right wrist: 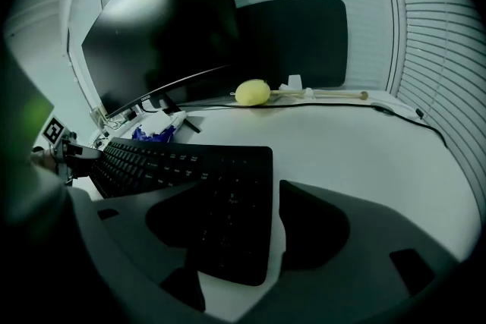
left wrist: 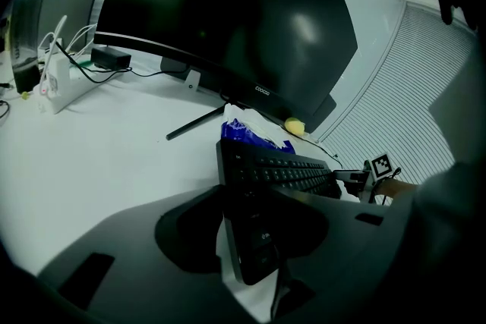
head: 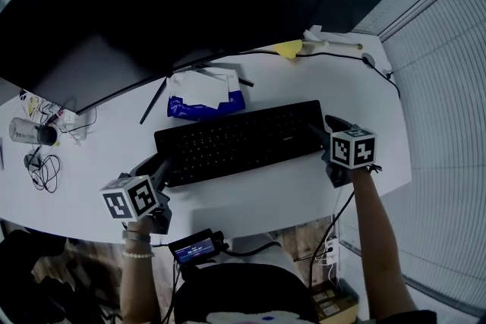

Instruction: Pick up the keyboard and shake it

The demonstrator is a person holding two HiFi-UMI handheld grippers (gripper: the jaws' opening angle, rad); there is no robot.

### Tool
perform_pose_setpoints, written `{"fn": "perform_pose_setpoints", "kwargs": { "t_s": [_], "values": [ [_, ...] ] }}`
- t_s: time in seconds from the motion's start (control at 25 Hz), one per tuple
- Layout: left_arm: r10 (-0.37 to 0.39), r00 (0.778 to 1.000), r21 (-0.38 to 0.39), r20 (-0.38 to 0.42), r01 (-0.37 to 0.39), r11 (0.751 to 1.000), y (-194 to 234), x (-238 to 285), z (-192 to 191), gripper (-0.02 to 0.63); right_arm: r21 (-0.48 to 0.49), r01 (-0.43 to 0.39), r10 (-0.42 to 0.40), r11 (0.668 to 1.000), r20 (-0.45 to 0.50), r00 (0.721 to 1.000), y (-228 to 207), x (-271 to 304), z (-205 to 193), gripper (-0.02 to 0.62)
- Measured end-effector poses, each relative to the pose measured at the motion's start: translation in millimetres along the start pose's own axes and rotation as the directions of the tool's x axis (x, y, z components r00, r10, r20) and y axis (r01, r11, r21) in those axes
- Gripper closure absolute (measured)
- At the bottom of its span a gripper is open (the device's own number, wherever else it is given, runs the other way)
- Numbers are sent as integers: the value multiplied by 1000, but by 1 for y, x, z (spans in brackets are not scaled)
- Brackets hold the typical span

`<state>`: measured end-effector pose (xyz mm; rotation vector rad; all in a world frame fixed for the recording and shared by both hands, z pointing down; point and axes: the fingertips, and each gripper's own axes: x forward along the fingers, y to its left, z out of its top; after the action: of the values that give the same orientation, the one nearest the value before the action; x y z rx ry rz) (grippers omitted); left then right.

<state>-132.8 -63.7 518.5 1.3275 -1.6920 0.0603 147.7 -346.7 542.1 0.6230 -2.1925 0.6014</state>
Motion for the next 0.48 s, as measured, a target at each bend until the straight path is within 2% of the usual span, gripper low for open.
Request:
{"fn": "perform_pose_setpoints", "kwargs": {
  "t_s": [0.2,0.48],
  "values": [
    [12,1000,-4,3,-12,1000,0,0,0,439,26,-56,56,998,-17,998,-1,4,-1,314],
    [23,1000,-4,-9,-23,1000,3,3,-4,439,36,-88,90,995,-53,995,1,10,-5,315]
  ]
}}
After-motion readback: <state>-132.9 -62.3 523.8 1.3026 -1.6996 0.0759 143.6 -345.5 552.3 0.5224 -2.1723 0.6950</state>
